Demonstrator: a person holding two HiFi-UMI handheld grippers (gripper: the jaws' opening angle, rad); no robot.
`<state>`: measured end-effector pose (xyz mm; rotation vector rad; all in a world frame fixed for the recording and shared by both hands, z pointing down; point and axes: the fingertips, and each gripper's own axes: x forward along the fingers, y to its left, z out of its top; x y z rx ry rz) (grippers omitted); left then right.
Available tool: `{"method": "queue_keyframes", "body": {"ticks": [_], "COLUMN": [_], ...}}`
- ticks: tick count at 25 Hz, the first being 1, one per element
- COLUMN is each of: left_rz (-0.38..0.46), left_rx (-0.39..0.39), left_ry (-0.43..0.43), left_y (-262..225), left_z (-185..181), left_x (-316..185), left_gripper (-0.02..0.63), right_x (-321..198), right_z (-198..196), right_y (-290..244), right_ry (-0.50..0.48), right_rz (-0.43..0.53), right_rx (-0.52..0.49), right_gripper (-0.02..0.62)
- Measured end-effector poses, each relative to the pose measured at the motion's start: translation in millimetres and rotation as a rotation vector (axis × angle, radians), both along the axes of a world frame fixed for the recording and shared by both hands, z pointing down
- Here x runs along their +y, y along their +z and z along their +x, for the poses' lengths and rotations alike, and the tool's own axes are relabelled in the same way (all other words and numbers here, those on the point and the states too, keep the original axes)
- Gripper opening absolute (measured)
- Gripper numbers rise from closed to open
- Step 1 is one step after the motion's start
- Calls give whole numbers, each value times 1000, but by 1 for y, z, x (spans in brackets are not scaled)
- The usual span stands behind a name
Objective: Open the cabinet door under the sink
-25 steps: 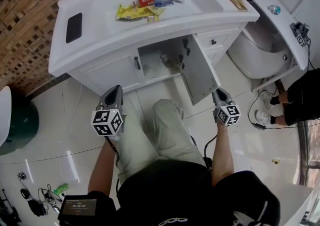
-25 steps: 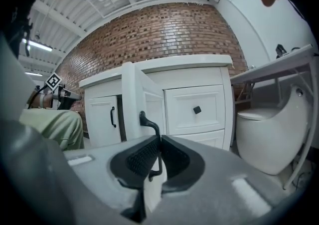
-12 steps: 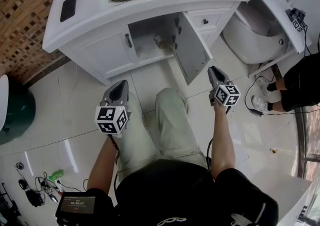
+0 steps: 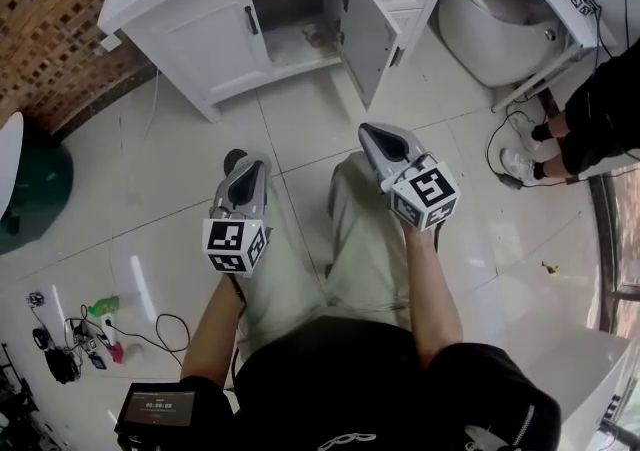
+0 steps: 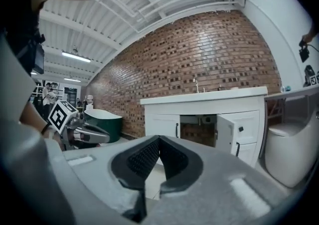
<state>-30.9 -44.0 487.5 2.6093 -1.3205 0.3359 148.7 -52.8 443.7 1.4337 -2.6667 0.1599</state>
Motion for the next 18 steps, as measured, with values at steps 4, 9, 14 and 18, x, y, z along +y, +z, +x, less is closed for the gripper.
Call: {"method": "queue_keyframes", "body": {"ticks": [4,9,14,18], "left_rz": [32,22,26,30], "left_rx": [-19,30,161,209], "left_ry": [1,10,-24,-28], "left_y": [-1,-19,-32,-31], "left_z": [4,-3,-23,-25], "left_x": [54,95,108,119], "left_gripper": [17,17,17,17], "right_x": [64,125,140,154], "right_z": [-22,-42,-21,-25], "right_y": [3,19,33,38], "right_ry": [-51,-75,-53,-57], "right_rz": [-24,-32,-104,-119], "right_rx": [-11,57,43,120], "right_gripper": [-8,-8,-8,-8]}}
